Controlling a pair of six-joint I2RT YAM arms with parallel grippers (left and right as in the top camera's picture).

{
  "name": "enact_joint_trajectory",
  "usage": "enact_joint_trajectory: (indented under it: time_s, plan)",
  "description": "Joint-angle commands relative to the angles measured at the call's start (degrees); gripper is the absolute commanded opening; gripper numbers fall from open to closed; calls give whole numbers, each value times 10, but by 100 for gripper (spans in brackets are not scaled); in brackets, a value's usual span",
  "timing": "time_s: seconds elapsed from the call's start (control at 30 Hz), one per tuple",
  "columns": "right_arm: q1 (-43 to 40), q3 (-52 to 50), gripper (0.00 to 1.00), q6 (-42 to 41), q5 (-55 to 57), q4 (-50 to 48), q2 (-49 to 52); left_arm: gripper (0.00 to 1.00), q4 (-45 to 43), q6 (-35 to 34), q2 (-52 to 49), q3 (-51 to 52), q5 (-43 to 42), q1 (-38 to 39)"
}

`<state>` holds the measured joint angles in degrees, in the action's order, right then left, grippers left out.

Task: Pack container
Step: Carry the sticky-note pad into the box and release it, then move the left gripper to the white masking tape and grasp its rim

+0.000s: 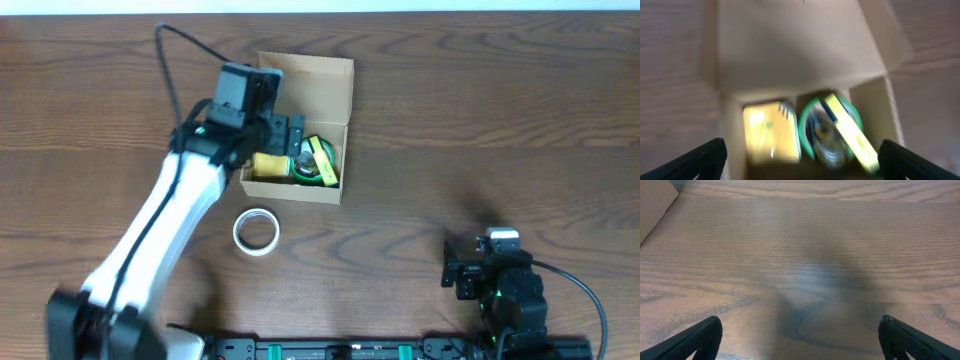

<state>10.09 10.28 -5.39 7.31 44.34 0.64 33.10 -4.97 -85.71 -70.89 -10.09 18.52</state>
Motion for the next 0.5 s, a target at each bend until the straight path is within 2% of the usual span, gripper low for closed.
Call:
enact_joint_trajectory:
  time_s: [0.0,0.1,0.23,0.47]
  plan:
    - [-7,-5,99,8,2,1,-3,98,56,-40,74,-15,19,-1]
    - [-7,-5,99,8,2,1,-3,98,109,-84,133,0,22,-1]
    - [-7,-5,99,8,2,1,-3,98,115,-153,219,68,37,12]
    - [-7,-5,99,8,2,1,-3,98,104,-341,329,215,87,34]
